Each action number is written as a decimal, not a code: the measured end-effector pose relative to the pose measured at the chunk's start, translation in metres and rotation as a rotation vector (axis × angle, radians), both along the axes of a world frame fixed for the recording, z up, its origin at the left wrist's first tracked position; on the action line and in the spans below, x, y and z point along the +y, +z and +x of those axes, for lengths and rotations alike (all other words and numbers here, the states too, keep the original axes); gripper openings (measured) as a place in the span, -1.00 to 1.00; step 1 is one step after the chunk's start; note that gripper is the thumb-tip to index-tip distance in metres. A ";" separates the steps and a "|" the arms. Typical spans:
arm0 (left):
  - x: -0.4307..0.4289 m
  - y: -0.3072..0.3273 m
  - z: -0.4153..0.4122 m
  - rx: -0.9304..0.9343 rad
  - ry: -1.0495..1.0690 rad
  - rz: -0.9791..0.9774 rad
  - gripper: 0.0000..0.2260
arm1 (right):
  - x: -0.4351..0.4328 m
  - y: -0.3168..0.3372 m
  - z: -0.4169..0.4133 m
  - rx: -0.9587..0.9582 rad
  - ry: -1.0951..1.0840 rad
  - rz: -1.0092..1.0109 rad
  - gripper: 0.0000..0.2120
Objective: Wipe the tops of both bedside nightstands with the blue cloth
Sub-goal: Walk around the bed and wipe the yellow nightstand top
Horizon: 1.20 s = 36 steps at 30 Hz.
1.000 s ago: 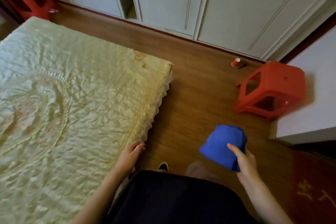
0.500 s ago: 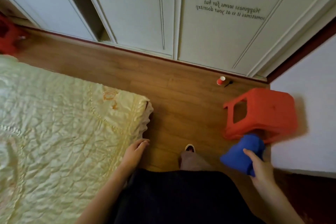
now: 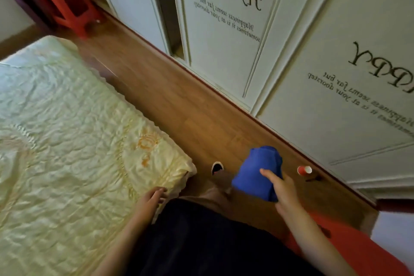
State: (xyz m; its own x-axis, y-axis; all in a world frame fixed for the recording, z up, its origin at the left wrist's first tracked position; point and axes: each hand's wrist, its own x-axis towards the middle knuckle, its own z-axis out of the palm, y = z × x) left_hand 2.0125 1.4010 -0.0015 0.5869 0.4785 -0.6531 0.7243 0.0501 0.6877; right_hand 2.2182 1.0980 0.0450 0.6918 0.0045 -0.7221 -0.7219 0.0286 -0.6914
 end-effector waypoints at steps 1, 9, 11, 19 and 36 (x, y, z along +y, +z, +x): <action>0.005 -0.003 0.021 -0.002 0.029 -0.008 -0.78 | 0.010 -0.001 0.028 -0.012 0.027 -0.004 -0.71; 0.072 0.030 0.229 -0.113 0.064 0.020 -0.77 | 0.059 0.025 0.241 -0.111 0.099 -0.141 -0.84; 0.090 0.040 0.278 -0.140 0.059 0.014 -0.77 | 0.073 0.034 0.291 -0.140 0.110 -0.148 -0.77; 0.158 0.031 0.423 -0.143 0.275 0.048 -0.77 | 0.202 0.010 0.480 -0.184 0.375 -0.111 -0.70; 0.284 -0.004 0.443 0.049 1.181 0.030 -0.78 | 0.628 0.003 0.645 -0.110 1.020 0.043 -0.65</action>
State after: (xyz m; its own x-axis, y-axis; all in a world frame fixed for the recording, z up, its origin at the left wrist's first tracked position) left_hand 2.4559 1.6851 -0.0059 -0.2552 0.7232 -0.6417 0.2657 0.6906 0.6727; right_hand 2.8631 1.7264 0.0476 0.4064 0.6516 -0.6405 -0.3496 -0.5368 -0.7679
